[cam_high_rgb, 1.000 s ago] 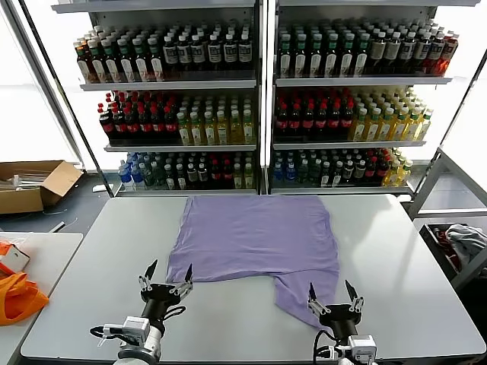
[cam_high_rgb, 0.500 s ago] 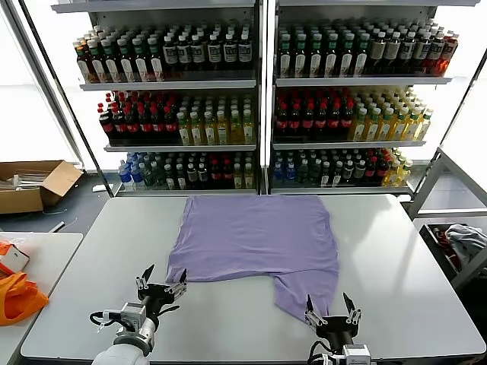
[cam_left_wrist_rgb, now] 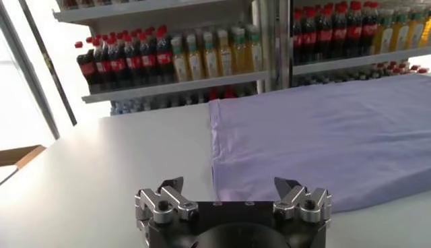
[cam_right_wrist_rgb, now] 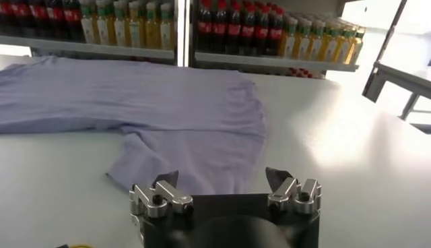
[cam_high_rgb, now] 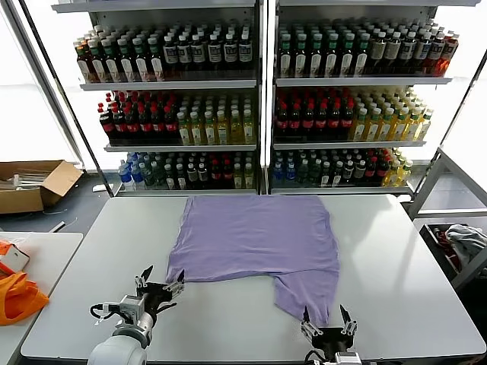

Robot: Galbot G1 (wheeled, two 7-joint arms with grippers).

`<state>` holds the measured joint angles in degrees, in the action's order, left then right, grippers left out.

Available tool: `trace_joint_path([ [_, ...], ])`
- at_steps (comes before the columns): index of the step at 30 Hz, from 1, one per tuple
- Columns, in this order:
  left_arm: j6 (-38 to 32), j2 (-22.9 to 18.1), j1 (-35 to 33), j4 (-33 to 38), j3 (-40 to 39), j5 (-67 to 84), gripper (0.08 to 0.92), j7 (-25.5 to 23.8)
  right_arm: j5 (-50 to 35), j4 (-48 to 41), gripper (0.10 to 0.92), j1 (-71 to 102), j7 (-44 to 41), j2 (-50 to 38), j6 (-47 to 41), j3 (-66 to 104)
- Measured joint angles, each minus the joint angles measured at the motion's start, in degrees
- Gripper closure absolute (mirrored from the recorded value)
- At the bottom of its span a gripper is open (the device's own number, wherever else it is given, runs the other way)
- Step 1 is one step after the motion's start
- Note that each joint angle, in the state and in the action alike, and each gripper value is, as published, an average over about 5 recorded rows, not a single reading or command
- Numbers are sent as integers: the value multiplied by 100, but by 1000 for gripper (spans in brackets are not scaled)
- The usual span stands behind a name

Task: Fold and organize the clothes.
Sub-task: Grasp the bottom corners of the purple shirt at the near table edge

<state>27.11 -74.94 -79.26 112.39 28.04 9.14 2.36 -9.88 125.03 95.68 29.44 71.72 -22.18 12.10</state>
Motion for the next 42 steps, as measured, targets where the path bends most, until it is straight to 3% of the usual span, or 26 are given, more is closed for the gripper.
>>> trace_joint_path([
  [24, 173, 9, 108, -242, -81, 389, 189, 97, 75, -130, 203, 47, 45, 42, -20, -54],
  [31, 191, 15, 93, -289, -107, 437, 372, 100, 73, -212, 228, 16, 15, 34, 31, -61],
  [42, 172, 5, 35, -315, -166, 461, 683, 59, 62, -292, 531, -66, -94, 20, 101, -69],
])
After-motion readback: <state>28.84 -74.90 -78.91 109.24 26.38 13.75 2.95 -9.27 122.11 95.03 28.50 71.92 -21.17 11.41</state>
